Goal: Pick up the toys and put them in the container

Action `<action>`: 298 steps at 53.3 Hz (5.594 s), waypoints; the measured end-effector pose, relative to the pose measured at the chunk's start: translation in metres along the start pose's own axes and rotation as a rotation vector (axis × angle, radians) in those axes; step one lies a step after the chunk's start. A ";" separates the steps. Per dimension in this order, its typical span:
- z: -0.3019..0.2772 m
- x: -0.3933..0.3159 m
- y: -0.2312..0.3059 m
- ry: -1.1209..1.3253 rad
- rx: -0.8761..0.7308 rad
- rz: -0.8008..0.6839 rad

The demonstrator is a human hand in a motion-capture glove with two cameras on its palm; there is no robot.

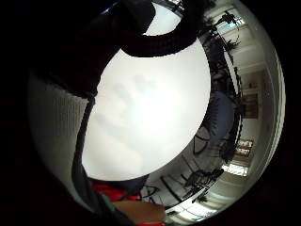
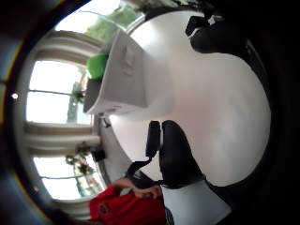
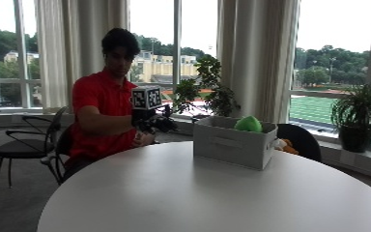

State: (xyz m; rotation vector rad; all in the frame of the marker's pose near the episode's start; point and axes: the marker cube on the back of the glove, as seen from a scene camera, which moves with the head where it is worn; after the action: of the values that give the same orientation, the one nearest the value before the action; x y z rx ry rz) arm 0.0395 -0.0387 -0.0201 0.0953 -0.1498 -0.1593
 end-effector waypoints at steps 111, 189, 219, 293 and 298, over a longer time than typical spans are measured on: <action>-0.001 -0.016 0.009 -0.029 0.001 0.003; -0.005 -0.011 -0.001 0.012 0.017 -0.022; 0.002 -0.018 0.005 -0.035 -0.011 0.017; 0.006 -0.019 0.004 -0.044 -0.015 0.007; 0.005 -0.017 0.003 -0.032 -0.017 0.006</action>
State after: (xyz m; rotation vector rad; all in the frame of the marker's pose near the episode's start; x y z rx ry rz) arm 0.0227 -0.0332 -0.0168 0.0752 -0.1807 -0.1558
